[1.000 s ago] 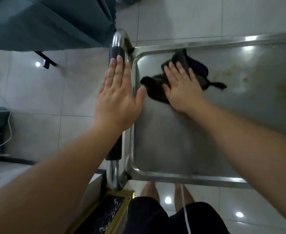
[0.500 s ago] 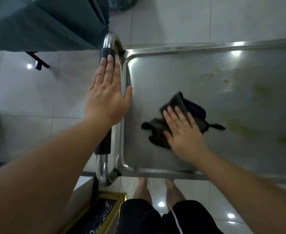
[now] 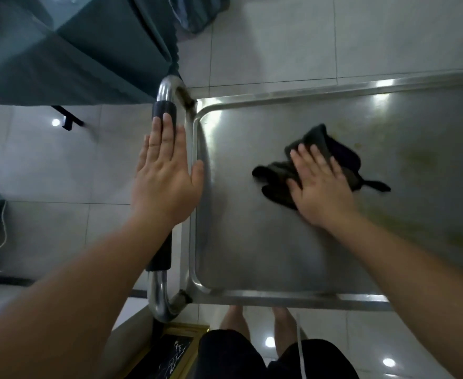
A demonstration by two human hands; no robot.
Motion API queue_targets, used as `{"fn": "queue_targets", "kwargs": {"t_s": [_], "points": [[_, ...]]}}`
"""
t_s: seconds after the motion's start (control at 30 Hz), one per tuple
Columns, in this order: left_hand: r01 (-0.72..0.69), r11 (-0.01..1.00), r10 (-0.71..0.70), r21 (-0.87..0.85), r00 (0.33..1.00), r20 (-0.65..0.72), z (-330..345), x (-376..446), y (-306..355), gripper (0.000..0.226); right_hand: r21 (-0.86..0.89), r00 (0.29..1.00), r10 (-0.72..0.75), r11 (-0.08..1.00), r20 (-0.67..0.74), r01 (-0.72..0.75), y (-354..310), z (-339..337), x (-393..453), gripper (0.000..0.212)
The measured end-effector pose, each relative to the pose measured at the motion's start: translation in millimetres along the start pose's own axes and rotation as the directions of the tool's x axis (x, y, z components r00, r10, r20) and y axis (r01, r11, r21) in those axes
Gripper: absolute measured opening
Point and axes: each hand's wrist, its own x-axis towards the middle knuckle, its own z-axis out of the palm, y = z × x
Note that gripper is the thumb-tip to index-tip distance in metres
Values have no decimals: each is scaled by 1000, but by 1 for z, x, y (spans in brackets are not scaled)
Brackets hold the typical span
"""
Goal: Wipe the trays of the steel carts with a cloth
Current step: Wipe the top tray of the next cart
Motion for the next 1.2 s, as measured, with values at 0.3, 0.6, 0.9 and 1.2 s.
{"fn": "queue_targets", "kwargs": {"t_s": [0.3, 0.6, 0.9, 1.2], "points": [[-29, 998, 28, 56, 999, 17, -3, -1, 4, 71, 13, 994, 101, 995, 43, -102, 27, -45, 119, 70], [-13, 999, 12, 31, 999, 49, -7, 0, 5, 71, -4, 1000, -4, 1000, -8, 4, 24, 23, -136, 69], [-30, 999, 28, 29, 998, 50, -6, -2, 6, 77, 2, 998, 49, 999, -26, -49, 59, 34, -169, 67], [-26, 996, 22, 86, 999, 38, -4, 0, 6, 75, 24, 983, 184, 983, -6, -184, 113, -56, 86, 74]]}}
